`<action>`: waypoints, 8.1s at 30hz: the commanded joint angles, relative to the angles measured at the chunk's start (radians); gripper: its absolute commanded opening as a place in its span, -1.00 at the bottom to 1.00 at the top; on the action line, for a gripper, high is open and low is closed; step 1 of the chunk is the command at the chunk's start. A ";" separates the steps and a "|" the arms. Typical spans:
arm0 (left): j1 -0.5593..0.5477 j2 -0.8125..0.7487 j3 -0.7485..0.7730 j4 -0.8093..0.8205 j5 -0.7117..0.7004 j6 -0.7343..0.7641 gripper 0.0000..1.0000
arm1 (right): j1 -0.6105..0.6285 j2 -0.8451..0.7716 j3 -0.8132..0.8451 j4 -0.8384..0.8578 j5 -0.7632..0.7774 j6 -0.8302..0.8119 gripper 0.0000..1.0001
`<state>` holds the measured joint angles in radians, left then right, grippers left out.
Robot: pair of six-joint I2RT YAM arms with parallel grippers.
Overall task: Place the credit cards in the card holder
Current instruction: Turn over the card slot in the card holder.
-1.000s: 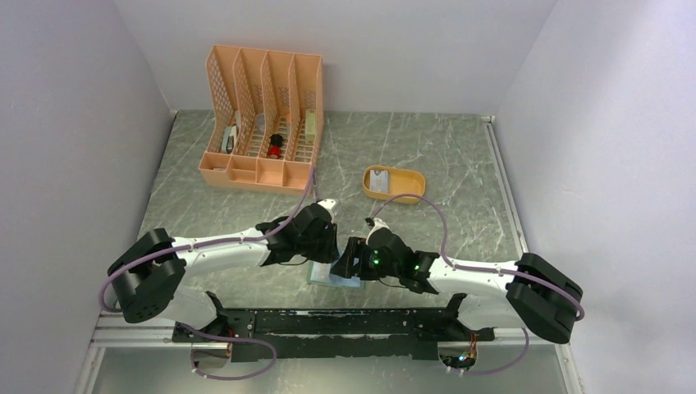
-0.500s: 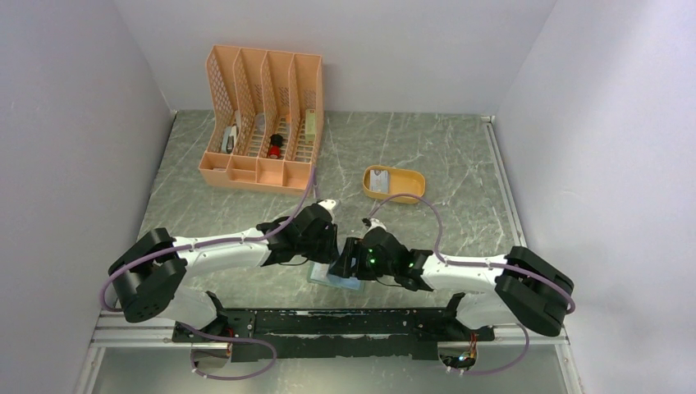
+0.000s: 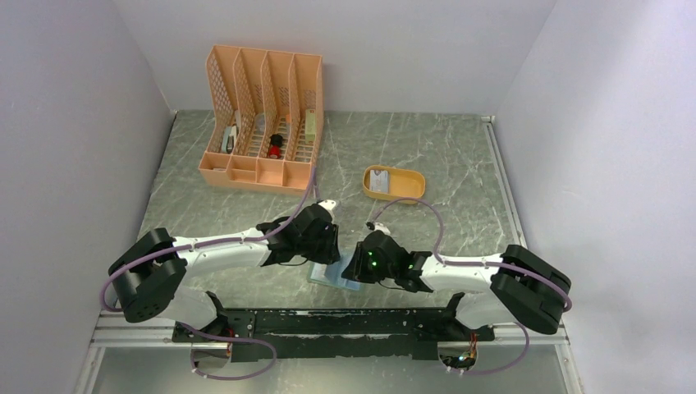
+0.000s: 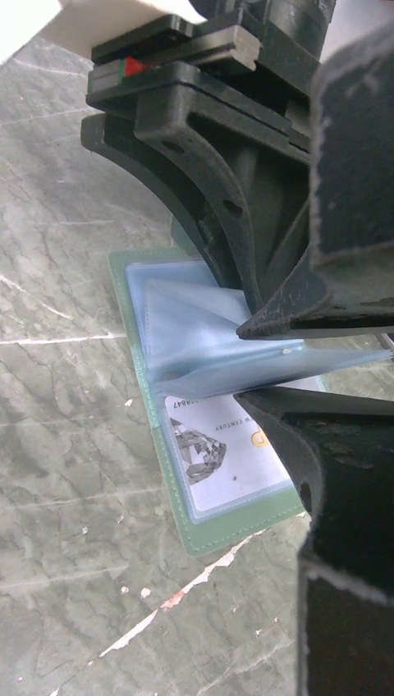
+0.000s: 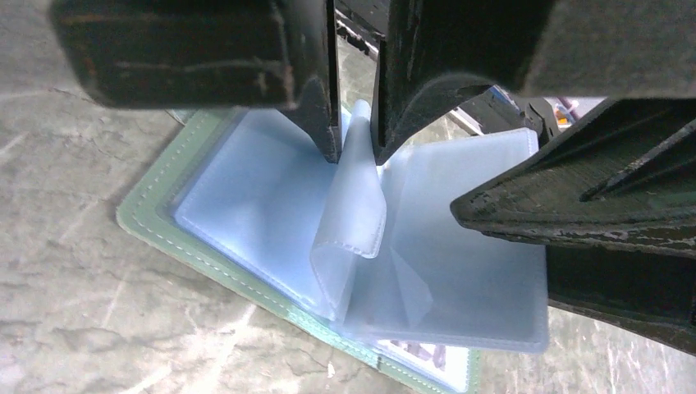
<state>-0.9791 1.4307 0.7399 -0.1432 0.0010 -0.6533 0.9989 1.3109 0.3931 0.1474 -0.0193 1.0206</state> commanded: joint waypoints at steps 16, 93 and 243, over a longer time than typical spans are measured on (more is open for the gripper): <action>-0.009 -0.046 0.015 -0.061 -0.062 0.018 -0.90 | 0.003 -0.153 -0.163 -0.124 0.096 0.068 -0.54; -0.010 -0.082 -0.019 0.009 0.061 0.044 -0.74 | -0.015 -0.011 -0.213 0.026 0.093 0.069 -0.67; -0.037 -0.049 -0.094 0.061 0.001 -0.055 -0.31 | 0.073 -0.203 -0.145 0.284 -0.043 -0.058 -0.77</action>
<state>-1.0164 1.3655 0.6449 -0.0860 0.0048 -0.7254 1.0767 1.1355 0.2577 0.4011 -0.0639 0.9638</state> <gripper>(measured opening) 0.357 0.095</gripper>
